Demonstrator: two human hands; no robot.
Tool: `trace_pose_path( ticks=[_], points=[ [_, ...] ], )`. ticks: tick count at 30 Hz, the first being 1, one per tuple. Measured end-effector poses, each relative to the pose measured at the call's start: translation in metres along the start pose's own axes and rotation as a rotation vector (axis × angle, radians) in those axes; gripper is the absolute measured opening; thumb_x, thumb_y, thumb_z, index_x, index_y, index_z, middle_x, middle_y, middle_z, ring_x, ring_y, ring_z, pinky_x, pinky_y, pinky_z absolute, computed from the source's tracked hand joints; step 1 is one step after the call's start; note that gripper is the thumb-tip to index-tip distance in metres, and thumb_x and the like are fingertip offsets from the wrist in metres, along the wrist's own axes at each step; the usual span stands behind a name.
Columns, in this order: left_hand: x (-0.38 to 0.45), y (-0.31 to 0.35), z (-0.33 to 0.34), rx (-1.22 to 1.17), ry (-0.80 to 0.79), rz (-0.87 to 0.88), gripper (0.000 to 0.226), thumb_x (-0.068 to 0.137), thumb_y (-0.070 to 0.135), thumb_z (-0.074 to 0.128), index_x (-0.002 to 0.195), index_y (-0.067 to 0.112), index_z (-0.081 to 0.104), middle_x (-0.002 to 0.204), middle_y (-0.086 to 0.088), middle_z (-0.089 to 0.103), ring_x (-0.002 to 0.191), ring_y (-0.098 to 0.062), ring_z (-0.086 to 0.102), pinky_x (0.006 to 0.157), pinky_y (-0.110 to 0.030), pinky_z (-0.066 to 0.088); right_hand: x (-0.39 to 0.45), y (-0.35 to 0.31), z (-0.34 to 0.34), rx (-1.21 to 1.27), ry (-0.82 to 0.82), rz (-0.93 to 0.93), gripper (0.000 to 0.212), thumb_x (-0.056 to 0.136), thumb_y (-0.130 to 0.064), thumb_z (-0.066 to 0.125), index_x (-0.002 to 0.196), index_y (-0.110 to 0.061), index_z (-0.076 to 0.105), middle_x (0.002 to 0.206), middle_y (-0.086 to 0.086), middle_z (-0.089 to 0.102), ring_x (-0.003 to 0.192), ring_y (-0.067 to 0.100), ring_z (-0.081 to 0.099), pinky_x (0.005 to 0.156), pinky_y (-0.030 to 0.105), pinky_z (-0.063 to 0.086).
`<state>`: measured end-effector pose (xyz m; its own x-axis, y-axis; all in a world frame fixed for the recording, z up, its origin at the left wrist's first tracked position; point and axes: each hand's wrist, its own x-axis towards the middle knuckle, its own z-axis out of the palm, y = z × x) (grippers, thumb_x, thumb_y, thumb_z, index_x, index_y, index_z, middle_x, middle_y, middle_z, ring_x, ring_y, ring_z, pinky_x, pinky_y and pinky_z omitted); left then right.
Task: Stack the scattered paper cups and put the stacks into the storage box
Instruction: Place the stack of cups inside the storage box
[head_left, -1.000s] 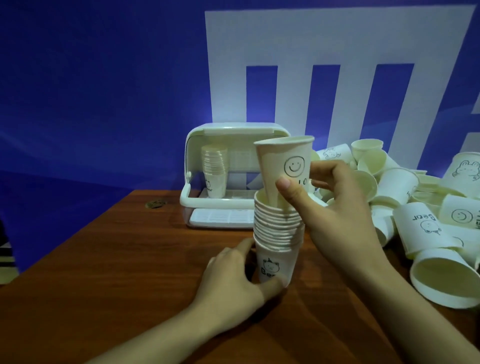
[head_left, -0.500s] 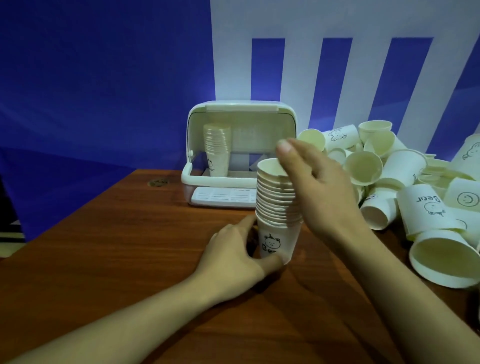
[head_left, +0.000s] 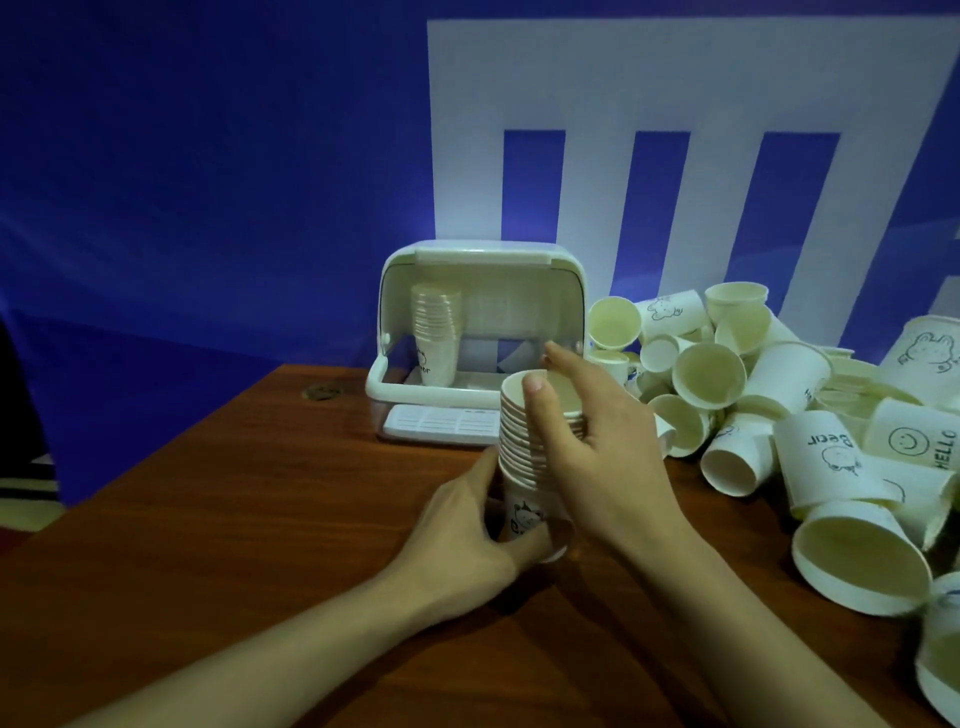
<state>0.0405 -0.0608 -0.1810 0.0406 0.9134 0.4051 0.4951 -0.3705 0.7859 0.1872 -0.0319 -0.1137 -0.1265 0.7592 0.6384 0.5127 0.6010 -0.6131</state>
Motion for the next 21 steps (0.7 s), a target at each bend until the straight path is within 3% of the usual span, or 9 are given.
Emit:
trace_pose_path(
  ticks=[4,7,11,14,18,21],
  points=[
    [0.002,0.01,-0.004,0.023,0.112,0.019,0.054,0.075,0.037,0.091,0.124,0.028,0.07,0.111,0.018,0.079,0.103,0.002,0.073,0.092,-0.034,0.06,-0.005,-0.002,-0.009,0.364,-0.002,0.019,0.064,0.095,-0.06,0.038,0.153,-0.033,0.038,0.153,-0.018,0.041,0.138,-0.012,0.034,0.115,0.014,0.027],
    [0.019,0.027,-0.018,0.066,0.259,0.023,0.053,0.071,0.034,0.096,0.117,0.028,0.07,0.104,0.018,0.078,0.099,0.004,0.071,0.085,-0.023,0.056,-0.013,0.008,-0.012,0.42,0.224,-0.024,0.051,0.099,-0.051,0.037,0.142,-0.026,0.049,0.136,-0.015,0.05,0.124,-0.009,0.047,0.097,0.005,0.034],
    [0.077,0.053,-0.048,0.161,0.399,-0.062,0.064,0.068,0.041,0.096,0.121,0.026,0.064,0.102,0.013,0.074,0.095,-0.013,0.07,0.081,-0.032,0.054,-0.023,0.03,0.002,0.378,0.35,0.071,0.026,0.099,-0.037,0.043,0.117,-0.024,0.058,0.117,-0.006,0.059,0.112,-0.002,0.052,0.09,0.01,0.038],
    [0.125,0.058,-0.063,0.345,0.281,-0.194,0.064,0.066,0.032,0.097,0.12,0.025,0.064,0.107,0.006,0.073,0.099,-0.021,0.067,0.082,-0.036,0.053,-0.025,0.046,0.012,0.326,0.349,0.106,0.02,0.098,-0.031,0.046,0.107,-0.022,0.061,0.108,-0.007,0.059,0.106,0.0,0.054,0.09,0.017,0.041],
    [0.17,0.039,-0.062,0.627,0.049,-0.323,0.052,0.062,0.025,0.098,0.107,0.018,0.073,0.105,-0.004,0.075,0.097,-0.027,0.071,0.08,-0.04,0.06,-0.023,0.054,0.015,0.331,0.348,0.162,0.017,0.097,-0.03,0.047,0.101,-0.025,0.063,0.102,-0.008,0.06,0.099,-0.001,0.055,0.082,0.008,0.038],
    [0.196,0.016,-0.048,0.526,-0.023,-0.475,0.052,0.066,0.02,0.098,0.111,0.011,0.074,0.109,-0.008,0.075,0.099,-0.026,0.072,0.087,-0.04,0.064,-0.021,0.055,0.016,0.334,0.356,0.171,0.018,0.096,-0.03,0.048,0.099,-0.022,0.063,0.1,-0.009,0.058,0.096,-0.002,0.054,0.08,0.007,0.038]
  ],
)
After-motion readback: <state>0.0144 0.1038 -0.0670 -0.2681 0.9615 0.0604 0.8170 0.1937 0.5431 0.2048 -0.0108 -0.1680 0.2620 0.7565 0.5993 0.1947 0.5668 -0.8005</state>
